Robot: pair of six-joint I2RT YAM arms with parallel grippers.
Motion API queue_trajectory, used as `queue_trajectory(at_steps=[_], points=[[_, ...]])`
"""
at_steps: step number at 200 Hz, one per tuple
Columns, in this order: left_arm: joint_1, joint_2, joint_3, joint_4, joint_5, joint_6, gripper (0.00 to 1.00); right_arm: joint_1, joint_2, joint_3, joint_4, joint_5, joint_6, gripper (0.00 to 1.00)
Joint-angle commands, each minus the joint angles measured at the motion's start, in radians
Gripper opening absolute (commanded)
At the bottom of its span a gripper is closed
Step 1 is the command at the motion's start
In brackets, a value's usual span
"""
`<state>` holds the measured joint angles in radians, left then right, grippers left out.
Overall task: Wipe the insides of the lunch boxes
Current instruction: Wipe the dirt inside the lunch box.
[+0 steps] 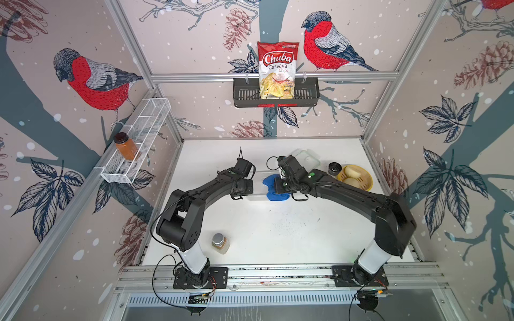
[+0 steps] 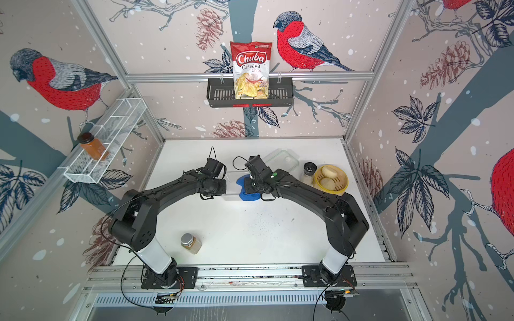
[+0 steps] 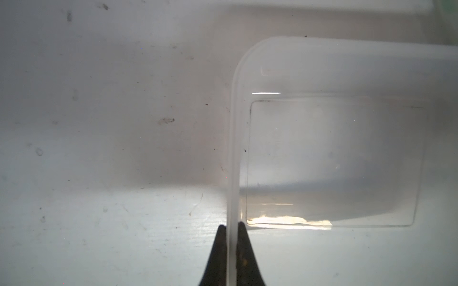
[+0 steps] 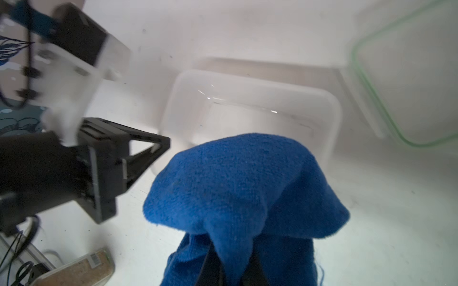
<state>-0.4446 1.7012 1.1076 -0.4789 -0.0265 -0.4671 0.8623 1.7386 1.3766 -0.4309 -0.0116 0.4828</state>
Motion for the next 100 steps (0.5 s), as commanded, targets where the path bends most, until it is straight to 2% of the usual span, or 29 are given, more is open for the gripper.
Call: queue_trajectory(at_steps=[1, 28, 61, 74, 100], points=[[0.001, -0.012, 0.000, -0.021, -0.004, -0.010, 0.00, 0.037, 0.102, 0.099, -0.041, 0.002, -0.031, 0.00], [0.001, -0.014, 0.012, -0.029, -0.003, -0.011, 0.00, 0.069, 0.228, 0.176, -0.030, -0.039, -0.027, 0.00], [0.000, -0.026, 0.022, -0.024, 0.009, -0.016, 0.00, 0.090, 0.328, 0.195, 0.031, -0.096, -0.010, 0.00], [-0.001, -0.026, 0.022, -0.021, 0.016, -0.016, 0.00, 0.092, 0.349, 0.196, 0.050, -0.114, 0.000, 0.00], [-0.002, -0.025, 0.016, -0.025, 0.007, -0.013, 0.00, 0.074, 0.319, 0.148, 0.048, -0.057, 0.009, 0.00]])
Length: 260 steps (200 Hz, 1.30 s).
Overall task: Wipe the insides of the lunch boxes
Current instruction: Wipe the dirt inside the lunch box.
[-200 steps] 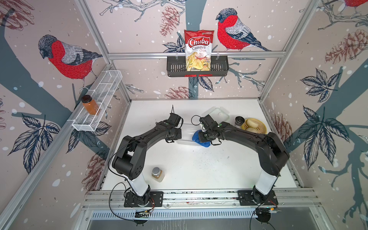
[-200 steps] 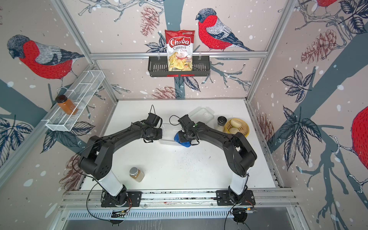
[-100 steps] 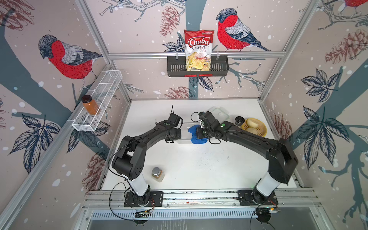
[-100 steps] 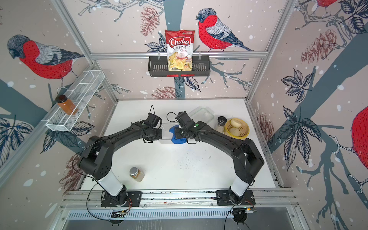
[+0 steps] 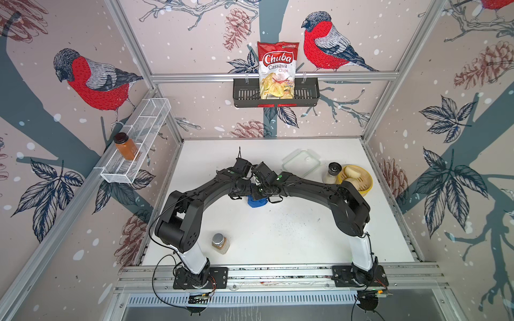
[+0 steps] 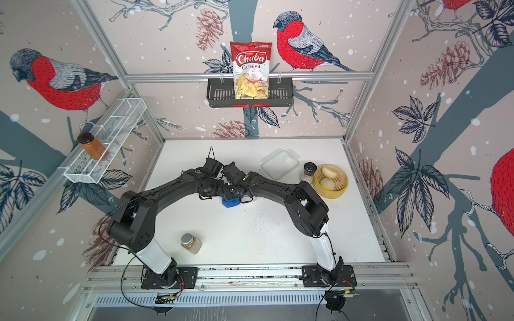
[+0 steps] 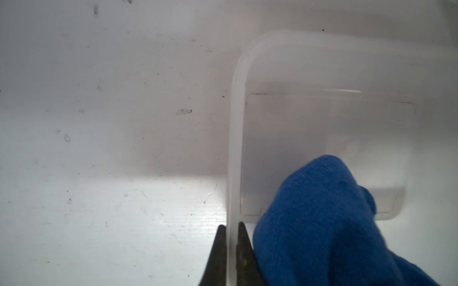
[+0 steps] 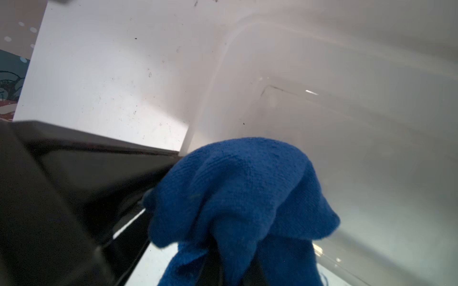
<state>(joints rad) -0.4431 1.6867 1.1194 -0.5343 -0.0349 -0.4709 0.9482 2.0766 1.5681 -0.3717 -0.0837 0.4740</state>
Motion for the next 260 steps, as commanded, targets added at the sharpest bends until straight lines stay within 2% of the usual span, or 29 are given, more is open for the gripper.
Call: queue_trajectory(at_steps=[1, 59, 83, 106, 129, 149, 169, 186, 204, 227, 239, 260], points=[[-0.003, -0.010, 0.004, 0.030, 0.015, -0.009, 0.00, -0.014, -0.022, -0.049, -0.009, 0.017, 0.018, 0.00], [-0.002, -0.003, -0.003, 0.027, -0.002, 0.005, 0.00, -0.185, -0.338, -0.418, -0.006, 0.099, 0.007, 0.00], [-0.002, 0.000, -0.007, 0.032, -0.004, 0.008, 0.00, -0.247, -0.413, -0.459, -0.019, 0.084, -0.019, 0.00], [-0.003, -0.002, -0.013, 0.051, 0.017, 0.012, 0.00, -0.259, -0.401, -0.350, -0.030, 0.026, -0.035, 0.00], [-0.005, -0.008, -0.010, 0.055, 0.030, 0.016, 0.00, -0.258, -0.317, -0.149, -0.017, -0.047, -0.037, 0.00], [-0.006, -0.011, 0.003, 0.044, 0.031, 0.024, 0.00, -0.259, -0.159, 0.080, -0.052, -0.103, -0.069, 0.00], [-0.009, -0.021, 0.012, 0.033, 0.025, 0.032, 0.00, -0.255, 0.068, 0.371, -0.158, -0.141, -0.098, 0.00], [-0.011, -0.037, 0.004, 0.036, 0.022, 0.034, 0.00, -0.247, 0.241, 0.563, -0.224, -0.187, -0.103, 0.00], [-0.011, -0.044, -0.002, 0.038, 0.019, 0.034, 0.00, -0.230, 0.354, 0.723, -0.277, -0.249, -0.095, 0.00], [-0.011, -0.032, 0.005, 0.033, 0.012, 0.039, 0.00, -0.189, 0.354, 0.730, -0.263, -0.297, -0.115, 0.00], [-0.011, -0.018, 0.010, 0.033, 0.015, 0.042, 0.00, -0.176, 0.320, 0.670, -0.226, -0.333, -0.114, 0.00], [-0.011, 0.006, 0.024, 0.034, 0.022, 0.041, 0.00, -0.175, 0.276, 0.547, -0.137, -0.481, -0.062, 0.00]])
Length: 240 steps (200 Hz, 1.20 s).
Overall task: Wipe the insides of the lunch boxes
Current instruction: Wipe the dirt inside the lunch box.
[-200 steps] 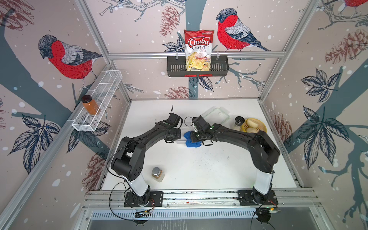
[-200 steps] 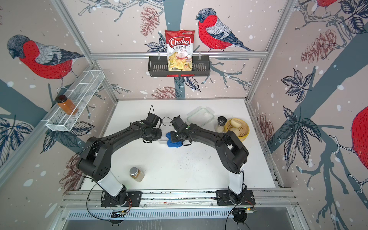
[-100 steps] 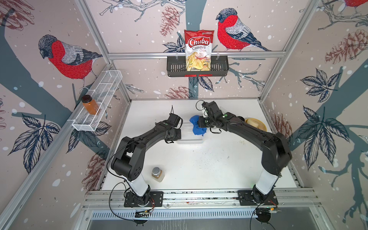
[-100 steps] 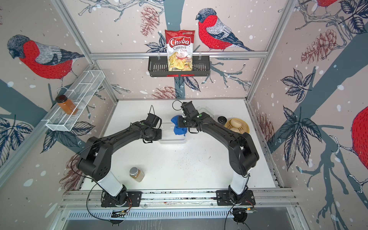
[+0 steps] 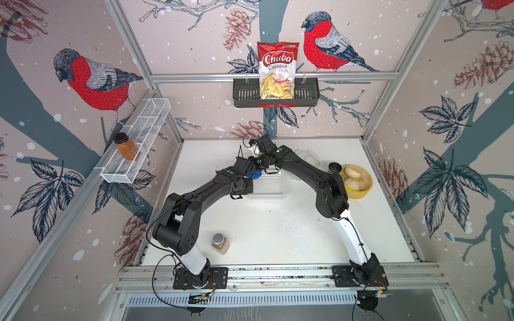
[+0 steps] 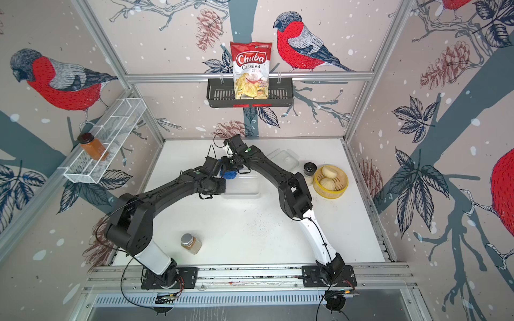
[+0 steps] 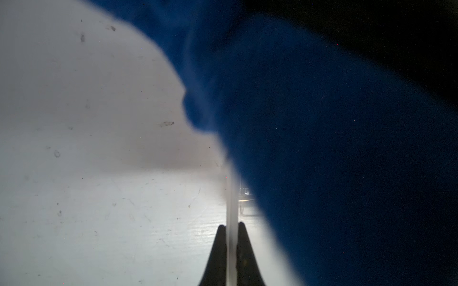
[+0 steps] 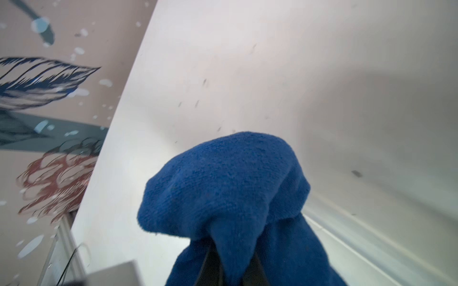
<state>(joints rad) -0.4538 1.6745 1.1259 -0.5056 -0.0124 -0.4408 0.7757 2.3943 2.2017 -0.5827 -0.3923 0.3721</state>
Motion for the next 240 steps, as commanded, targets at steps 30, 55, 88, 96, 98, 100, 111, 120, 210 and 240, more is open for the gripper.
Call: queue_trajectory(at_steps=[30, 55, 88, 96, 98, 100, 111, 120, 210, 240], points=[[-0.002, 0.022, 0.023, 0.009, -0.001, 0.011, 0.00, 0.022, -0.015, -0.132, 0.056, -0.217, 0.050, 0.00], [-0.003, 0.012, 0.018, 0.007, -0.001, 0.007, 0.00, 0.032, 0.040, -0.099, 0.031, -0.197, 0.053, 0.00], [-0.009, -0.002, 0.000, 0.004, -0.003, 0.006, 0.00, -0.013, 0.077, -0.033, 0.040, -0.103, 0.100, 0.00], [-0.011, -0.003, -0.003, 0.003, -0.004, 0.005, 0.00, -0.028, 0.075, -0.022, 0.045, -0.066, 0.114, 0.00], [-0.011, -0.004, -0.004, 0.003, -0.004, 0.005, 0.00, -0.033, 0.075, -0.020, 0.046, -0.056, 0.116, 0.00], [-0.011, -0.004, -0.005, 0.004, -0.004, 0.005, 0.00, -0.035, 0.074, -0.017, 0.047, -0.042, 0.118, 0.00], [-0.011, -0.008, -0.009, 0.003, -0.004, 0.006, 0.00, -0.054, 0.068, -0.003, 0.052, 0.007, 0.125, 0.00], [-0.011, -0.008, -0.011, 0.003, -0.003, 0.005, 0.00, -0.067, 0.062, 0.001, 0.056, 0.056, 0.129, 0.00], [-0.012, 0.029, 0.001, -0.012, -0.034, -0.011, 0.00, -0.074, -0.068, -0.121, -0.009, 0.232, 0.013, 0.00], [-0.011, 0.039, 0.015, -0.016, -0.038, -0.009, 0.00, -0.051, -0.180, -0.319, -0.002, 0.357, -0.018, 0.00]])
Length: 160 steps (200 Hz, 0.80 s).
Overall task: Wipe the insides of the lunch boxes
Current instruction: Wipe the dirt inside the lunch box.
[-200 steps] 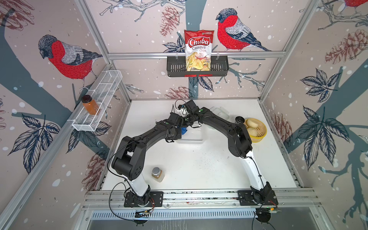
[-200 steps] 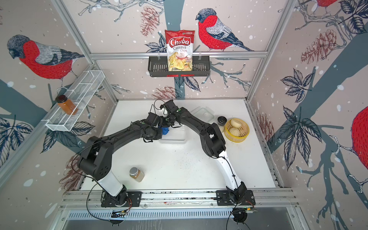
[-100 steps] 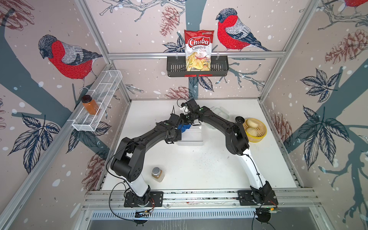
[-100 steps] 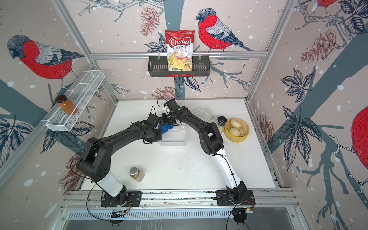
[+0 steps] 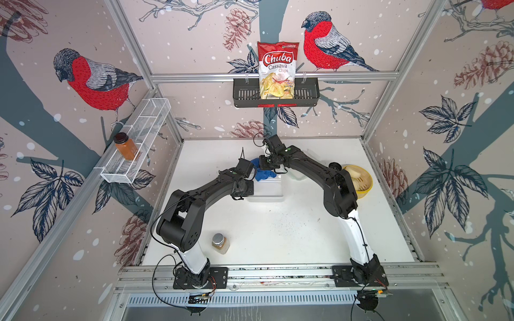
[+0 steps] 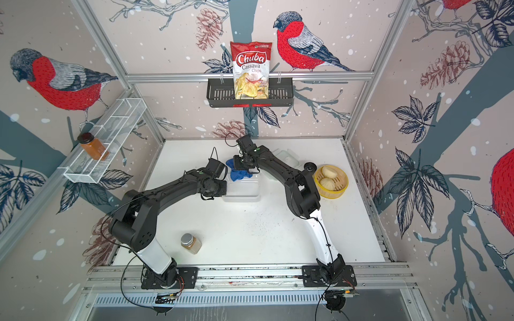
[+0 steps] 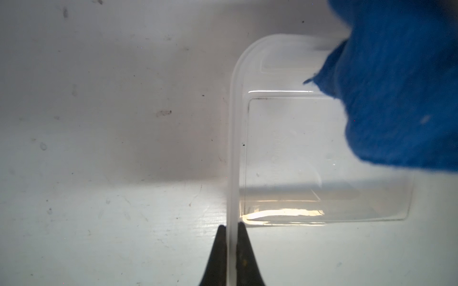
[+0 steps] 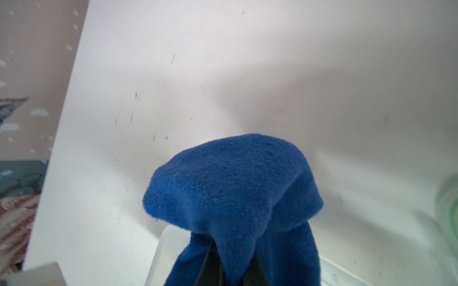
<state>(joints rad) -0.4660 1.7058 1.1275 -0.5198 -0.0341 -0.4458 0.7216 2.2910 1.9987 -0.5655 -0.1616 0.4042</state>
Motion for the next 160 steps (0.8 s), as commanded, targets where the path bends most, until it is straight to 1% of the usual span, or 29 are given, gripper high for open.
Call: queue_trajectory(at_steps=[1, 25, 43, 66, 96, 109, 124, 142, 160], points=[[0.000, 0.008, 0.014, -0.002, -0.016, -0.004, 0.00, 0.002, -0.081, -0.125, -0.018, 0.128, -0.049, 0.00], [0.001, 0.012, 0.014, -0.002, -0.015, -0.005, 0.00, -0.056, -0.199, -0.311, 0.052, 0.127, -0.019, 0.00], [0.001, 0.013, 0.014, -0.003, -0.015, -0.004, 0.00, -0.100, -0.273, -0.405, 0.089, 0.122, -0.010, 0.00], [0.001, 0.012, 0.014, -0.006, -0.019, -0.005, 0.00, -0.124, -0.330, -0.458, 0.081, 0.161, -0.021, 0.00], [0.000, 0.008, 0.015, -0.007, -0.020, -0.003, 0.00, -0.121, -0.395, -0.486, 0.070, 0.194, -0.024, 0.00], [0.000, 0.008, 0.014, -0.005, -0.019, -0.004, 0.00, -0.089, -0.420, -0.482, 0.077, 0.201, -0.028, 0.00], [0.000, 0.007, 0.015, -0.006, -0.019, -0.005, 0.00, -0.012, -0.416, -0.428, 0.053, 0.243, -0.042, 0.00], [0.001, 0.001, 0.017, -0.010, -0.022, -0.007, 0.00, 0.081, -0.363, -0.334, 0.011, 0.272, -0.053, 0.00], [0.001, -0.011, 0.014, -0.013, -0.024, -0.008, 0.00, 0.122, -0.288, -0.295, 0.009, 0.234, -0.045, 0.00]])
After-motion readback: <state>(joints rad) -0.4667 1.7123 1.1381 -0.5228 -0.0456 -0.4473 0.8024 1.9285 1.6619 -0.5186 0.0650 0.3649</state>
